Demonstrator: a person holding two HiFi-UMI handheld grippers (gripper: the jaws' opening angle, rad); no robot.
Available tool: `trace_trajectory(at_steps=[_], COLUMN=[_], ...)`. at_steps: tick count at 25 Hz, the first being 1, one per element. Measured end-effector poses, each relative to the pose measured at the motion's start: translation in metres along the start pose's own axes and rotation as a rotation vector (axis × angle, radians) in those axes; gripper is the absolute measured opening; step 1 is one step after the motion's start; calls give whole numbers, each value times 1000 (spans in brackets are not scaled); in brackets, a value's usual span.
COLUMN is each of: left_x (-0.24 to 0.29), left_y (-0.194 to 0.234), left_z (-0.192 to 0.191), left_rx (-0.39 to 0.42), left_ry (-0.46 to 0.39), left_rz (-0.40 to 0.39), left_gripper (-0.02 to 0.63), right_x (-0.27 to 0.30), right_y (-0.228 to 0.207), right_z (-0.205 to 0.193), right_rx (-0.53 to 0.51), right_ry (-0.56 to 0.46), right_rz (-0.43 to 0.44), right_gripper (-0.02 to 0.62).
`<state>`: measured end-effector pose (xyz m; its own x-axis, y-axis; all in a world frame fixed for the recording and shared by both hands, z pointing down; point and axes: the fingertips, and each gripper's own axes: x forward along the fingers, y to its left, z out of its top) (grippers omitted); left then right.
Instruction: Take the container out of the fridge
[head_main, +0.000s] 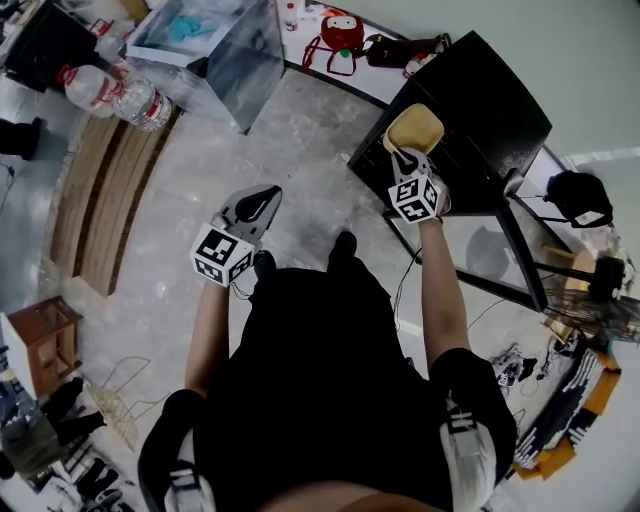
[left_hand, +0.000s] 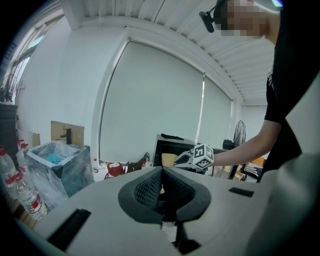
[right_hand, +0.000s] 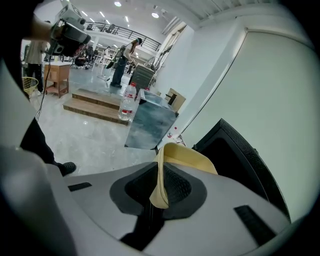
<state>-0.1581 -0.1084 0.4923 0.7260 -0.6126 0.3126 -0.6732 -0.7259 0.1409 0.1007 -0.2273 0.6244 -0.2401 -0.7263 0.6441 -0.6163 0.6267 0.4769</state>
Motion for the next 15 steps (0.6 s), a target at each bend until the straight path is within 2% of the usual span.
trace_trajectory(at_steps=[15], left_x=[-37], left_y=[41], left_z=[-5], left_rx=[5], left_ry=[3], left_rz=[-10], left_gripper=[21], right_x=[1], right_y=[40], right_z=[41], right_rx=[8], right_ry=[-1], right_rz=[6], right_gripper=[32])
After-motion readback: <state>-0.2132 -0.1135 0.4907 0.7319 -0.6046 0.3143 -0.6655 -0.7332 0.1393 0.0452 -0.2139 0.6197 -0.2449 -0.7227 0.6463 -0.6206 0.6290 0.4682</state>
